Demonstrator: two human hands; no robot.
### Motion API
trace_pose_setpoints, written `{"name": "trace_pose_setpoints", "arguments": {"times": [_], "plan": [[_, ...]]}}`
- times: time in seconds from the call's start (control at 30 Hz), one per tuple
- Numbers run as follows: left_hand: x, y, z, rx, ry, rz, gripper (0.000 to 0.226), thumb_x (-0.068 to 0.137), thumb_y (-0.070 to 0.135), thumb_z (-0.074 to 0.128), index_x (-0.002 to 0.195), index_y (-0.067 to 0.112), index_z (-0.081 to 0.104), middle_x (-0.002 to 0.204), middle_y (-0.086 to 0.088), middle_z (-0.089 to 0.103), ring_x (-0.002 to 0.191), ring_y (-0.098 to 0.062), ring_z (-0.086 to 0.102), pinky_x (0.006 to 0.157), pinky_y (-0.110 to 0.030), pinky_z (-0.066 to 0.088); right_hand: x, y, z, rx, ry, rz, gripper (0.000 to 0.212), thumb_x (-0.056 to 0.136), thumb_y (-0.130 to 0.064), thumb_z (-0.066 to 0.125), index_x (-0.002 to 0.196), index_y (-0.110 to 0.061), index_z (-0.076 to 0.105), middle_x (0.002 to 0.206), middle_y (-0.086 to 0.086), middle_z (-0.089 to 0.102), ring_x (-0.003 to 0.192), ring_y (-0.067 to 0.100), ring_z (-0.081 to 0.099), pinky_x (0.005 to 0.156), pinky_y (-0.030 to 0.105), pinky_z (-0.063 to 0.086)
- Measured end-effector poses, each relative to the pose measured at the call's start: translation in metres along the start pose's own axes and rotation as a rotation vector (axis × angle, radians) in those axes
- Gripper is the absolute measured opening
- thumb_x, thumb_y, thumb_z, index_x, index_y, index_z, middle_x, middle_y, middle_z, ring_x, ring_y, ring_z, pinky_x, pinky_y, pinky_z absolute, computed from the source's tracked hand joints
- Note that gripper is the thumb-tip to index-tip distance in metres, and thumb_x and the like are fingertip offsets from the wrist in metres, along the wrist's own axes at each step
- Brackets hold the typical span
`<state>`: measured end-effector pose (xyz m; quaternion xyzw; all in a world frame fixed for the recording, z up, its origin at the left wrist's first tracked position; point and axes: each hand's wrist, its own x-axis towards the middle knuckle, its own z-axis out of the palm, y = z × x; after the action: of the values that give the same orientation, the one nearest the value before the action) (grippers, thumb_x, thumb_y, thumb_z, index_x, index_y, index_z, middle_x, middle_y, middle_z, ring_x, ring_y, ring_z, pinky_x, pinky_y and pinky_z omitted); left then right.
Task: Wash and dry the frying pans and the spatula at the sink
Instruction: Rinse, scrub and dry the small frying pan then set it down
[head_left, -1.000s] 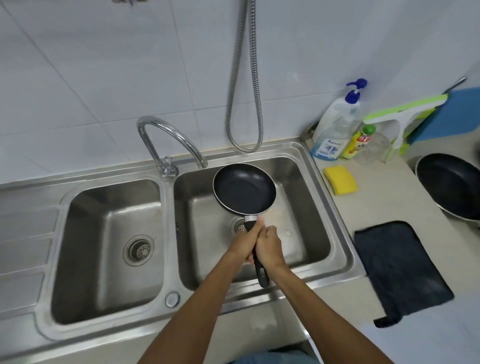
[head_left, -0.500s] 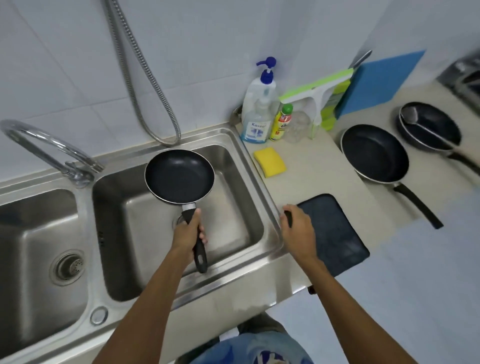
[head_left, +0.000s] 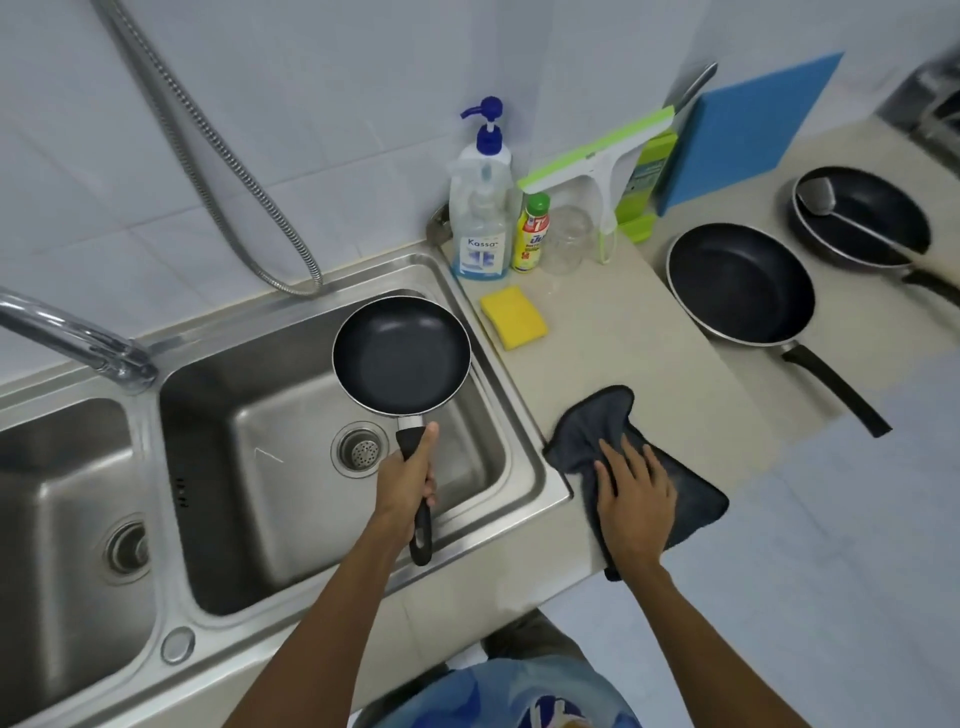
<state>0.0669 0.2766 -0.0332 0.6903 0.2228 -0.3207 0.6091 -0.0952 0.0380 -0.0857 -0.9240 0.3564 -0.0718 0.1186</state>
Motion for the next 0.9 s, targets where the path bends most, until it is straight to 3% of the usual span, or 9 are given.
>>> {"name": "trace_pose_setpoints", "arguments": {"times": [0.17,0.33,0.4,0.47,0.53,0.6,0.67,0.83,0.9], "plan": [[0.000,-0.003,-0.016,0.056,0.010,0.047,0.037,0.092,0.035,0.074,0.074,0.014,0.048,0.051,0.001,0.040,0.039,-0.012,0.036,0.039,-0.024,0.035,0.020,-0.051,-0.047,0.579,0.040,0.187,0.034,0.105,-0.034,0.051,0.129,-0.016,0.065,0.124,0.002,0.068,0.111,0.016,0.061,0.091,0.027,0.044],[-0.009,-0.005,-0.037,0.145,0.008,0.085,0.037,0.094,0.037,0.070,0.075,0.013,0.049,0.047,0.003,0.044,0.038,-0.013,0.040,0.041,-0.025,0.036,0.059,-0.172,-0.081,0.792,0.047,-0.141,0.029,0.102,-0.028,0.060,0.128,-0.017,0.067,0.121,-0.009,0.066,0.111,0.000,0.057,0.097,0.009,0.039],[-0.016,-0.003,-0.043,0.183,-0.029,0.107,0.039,0.095,0.038,0.068,0.072,0.013,0.049,0.046,0.002,0.046,0.038,-0.014,0.041,0.043,-0.026,0.038,0.072,-0.231,-0.064,0.704,-0.040,-0.337,0.033,0.101,-0.033,0.059,0.131,-0.019,0.064,0.128,-0.005,0.064,0.116,0.008,0.056,0.100,0.018,0.043],[-0.023,0.002,-0.048,0.208,-0.050,0.134,0.038,0.096,0.037,0.067,0.070,0.014,0.050,0.047,0.003,0.048,0.039,-0.013,0.042,0.046,-0.028,0.039,0.072,-0.277,-0.030,0.457,-0.195,-0.489,0.038,0.101,-0.035,0.057,0.136,-0.022,0.059,0.139,0.001,0.056,0.122,0.025,0.052,0.101,0.037,0.047],[-0.027,0.005,-0.058,0.213,-0.053,0.151,0.037,0.095,0.038,0.067,0.068,0.018,0.053,0.049,0.005,0.050,0.044,-0.013,0.043,0.052,-0.032,0.039,0.057,-0.305,0.007,0.183,-0.255,-0.664,0.036,0.098,-0.027,0.057,0.134,-0.023,0.063,0.141,0.003,0.057,0.110,0.039,0.052,0.092,0.049,0.051],[-0.031,0.001,-0.073,0.233,-0.037,0.153,0.037,0.095,0.040,0.066,0.066,0.020,0.053,0.049,0.007,0.050,0.047,-0.013,0.042,0.056,-0.035,0.037,0.048,-0.317,0.032,0.142,-0.236,-0.870,0.031,0.092,-0.017,0.060,0.121,-0.022,0.072,0.127,0.001,0.066,0.093,0.038,0.054,0.075,0.048,0.056],[-0.034,-0.004,-0.089,0.258,0.007,0.150,0.038,0.095,0.042,0.065,0.068,0.018,0.053,0.051,0.005,0.050,0.049,-0.014,0.043,0.056,-0.034,0.037,0.060,-0.331,0.034,0.087,-0.199,-1.021,0.029,0.090,-0.015,0.063,0.116,-0.024,0.072,0.120,0.001,0.065,0.090,0.035,0.056,0.063,0.043,0.057],[-0.045,-0.008,-0.115,0.270,0.128,0.182,0.039,0.095,0.041,0.066,0.070,0.015,0.053,0.055,0.001,0.051,0.049,-0.015,0.046,0.048,-0.027,0.040,0.099,-0.349,0.020,-0.173,-0.061,-0.922,0.038,0.082,-0.010,0.070,0.120,-0.015,0.063,0.116,0.019,0.059,0.091,0.042,0.058,0.062,0.045,0.057],[-0.044,-0.006,-0.122,0.263,0.153,0.176,0.039,0.095,0.043,0.066,0.071,0.014,0.054,0.056,0.001,0.051,0.048,-0.014,0.046,0.047,-0.024,0.038,0.076,-0.344,0.014,-0.219,-0.175,-0.871,0.041,0.087,-0.013,0.065,0.128,-0.013,0.058,0.118,0.020,0.057,0.097,0.043,0.059,0.070,0.046,0.056]]}}
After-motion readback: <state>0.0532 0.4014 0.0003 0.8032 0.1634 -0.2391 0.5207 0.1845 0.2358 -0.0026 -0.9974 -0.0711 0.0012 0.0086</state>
